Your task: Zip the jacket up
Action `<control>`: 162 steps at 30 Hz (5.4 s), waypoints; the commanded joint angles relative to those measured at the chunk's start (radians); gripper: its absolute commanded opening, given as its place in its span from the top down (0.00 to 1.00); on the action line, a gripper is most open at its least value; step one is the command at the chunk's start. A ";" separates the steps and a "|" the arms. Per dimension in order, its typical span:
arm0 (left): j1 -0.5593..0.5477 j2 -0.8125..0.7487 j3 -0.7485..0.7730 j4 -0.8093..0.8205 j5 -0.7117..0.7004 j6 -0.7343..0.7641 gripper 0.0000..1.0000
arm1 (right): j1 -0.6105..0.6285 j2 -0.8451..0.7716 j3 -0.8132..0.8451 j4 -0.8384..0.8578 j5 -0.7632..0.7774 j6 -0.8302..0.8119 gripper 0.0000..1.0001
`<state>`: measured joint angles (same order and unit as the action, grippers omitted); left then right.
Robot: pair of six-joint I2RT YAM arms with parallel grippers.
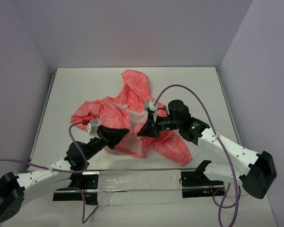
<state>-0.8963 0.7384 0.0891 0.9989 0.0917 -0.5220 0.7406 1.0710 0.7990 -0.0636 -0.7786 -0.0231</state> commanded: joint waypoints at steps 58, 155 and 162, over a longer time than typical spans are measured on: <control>-0.006 -0.004 -0.029 0.030 0.133 -0.018 1.00 | -0.010 -0.010 0.124 0.057 0.032 -0.004 1.00; -0.007 -0.001 0.521 -1.182 0.045 -0.438 1.00 | 1.026 0.242 -0.359 1.038 1.833 -0.879 0.41; -0.006 0.001 0.535 -1.189 0.048 -0.432 1.00 | 1.020 0.264 -0.352 1.036 1.839 -0.843 0.42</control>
<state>-0.8963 0.7498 0.5658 -0.1976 0.1345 -0.9585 1.7584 1.3287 0.4088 0.8906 1.0293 -0.8932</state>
